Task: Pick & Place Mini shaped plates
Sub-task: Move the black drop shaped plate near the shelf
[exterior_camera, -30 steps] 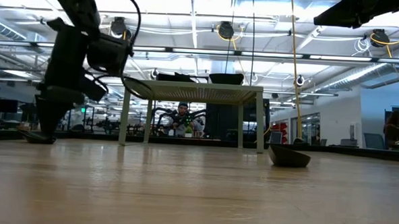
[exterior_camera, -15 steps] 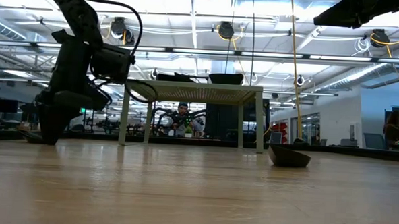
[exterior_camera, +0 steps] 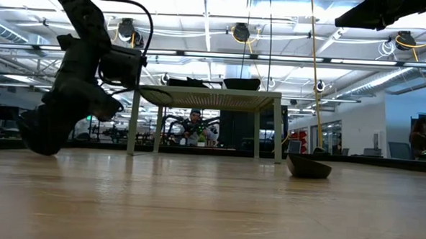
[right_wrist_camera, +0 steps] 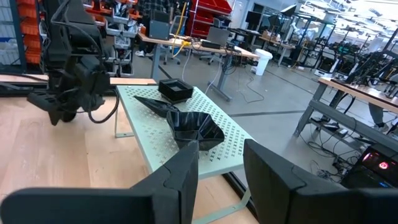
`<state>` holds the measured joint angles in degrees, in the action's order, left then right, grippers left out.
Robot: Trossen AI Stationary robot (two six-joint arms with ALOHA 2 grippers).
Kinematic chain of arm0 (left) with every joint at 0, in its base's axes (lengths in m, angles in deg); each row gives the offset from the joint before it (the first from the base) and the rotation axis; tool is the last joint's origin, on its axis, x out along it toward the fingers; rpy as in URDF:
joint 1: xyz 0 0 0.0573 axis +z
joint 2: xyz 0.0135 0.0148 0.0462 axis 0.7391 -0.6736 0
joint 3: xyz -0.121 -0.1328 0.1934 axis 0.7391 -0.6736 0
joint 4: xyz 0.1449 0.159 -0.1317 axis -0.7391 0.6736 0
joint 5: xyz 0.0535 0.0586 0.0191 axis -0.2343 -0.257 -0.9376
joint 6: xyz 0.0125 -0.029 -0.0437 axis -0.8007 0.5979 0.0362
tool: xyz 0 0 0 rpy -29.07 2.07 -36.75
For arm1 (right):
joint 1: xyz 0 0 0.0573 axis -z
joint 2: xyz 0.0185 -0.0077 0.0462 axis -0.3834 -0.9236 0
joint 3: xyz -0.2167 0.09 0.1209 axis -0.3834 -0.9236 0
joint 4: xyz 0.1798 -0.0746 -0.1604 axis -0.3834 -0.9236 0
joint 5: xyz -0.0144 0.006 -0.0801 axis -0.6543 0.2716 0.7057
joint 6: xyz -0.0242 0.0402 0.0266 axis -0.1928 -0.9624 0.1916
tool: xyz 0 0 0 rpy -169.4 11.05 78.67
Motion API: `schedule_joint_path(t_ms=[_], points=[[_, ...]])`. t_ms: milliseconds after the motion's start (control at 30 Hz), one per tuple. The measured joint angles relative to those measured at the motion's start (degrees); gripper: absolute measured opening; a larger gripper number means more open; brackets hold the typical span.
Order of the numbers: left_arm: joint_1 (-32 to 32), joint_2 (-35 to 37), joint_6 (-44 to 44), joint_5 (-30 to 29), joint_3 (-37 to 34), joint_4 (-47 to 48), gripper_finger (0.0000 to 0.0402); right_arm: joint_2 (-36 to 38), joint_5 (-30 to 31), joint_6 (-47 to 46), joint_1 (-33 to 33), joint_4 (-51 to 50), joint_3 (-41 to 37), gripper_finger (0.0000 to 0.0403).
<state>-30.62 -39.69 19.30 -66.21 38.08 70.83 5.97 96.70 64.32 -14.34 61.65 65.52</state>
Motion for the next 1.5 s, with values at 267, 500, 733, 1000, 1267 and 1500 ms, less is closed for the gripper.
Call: schedule_joint_path(t_ms=[267,500,733,1000,1267,1500], points=[[-3.96,1.23,-0.81,8.02,0.85,-8.54,0.0186,0.00,0.01,0.00,-0.01,0.00,0.00,0.0116],[-5.46,1.75,-1.17,10.91,0.87,-14.93,0.0186,0.00,0.02,0.00,0.01,0.00,0.00,0.0116],[-4.89,8.57,-5.49,6.58,0.87,-14.42,0.0186,0.00,0.02,0.01,0.00,0.00,0.00,0.0116],[-5.02,14.23,6.22,-0.02,0.91,-7.85,0.0186,0.00,0.02,0.00,-0.01,0.00,0.00,0.0116],[-9.94,14.09,25.69,-11.12,0.92,-2.89,0.0186,0.01,0.02,0.01,-0.01,-0.01,0.00,0.0116],[-13.76,12.68,36.66,-15.18,0.94,-2.28,0.0186,0.00,0.00,0.01,-0.01,-0.01,0.00,0.0116]])
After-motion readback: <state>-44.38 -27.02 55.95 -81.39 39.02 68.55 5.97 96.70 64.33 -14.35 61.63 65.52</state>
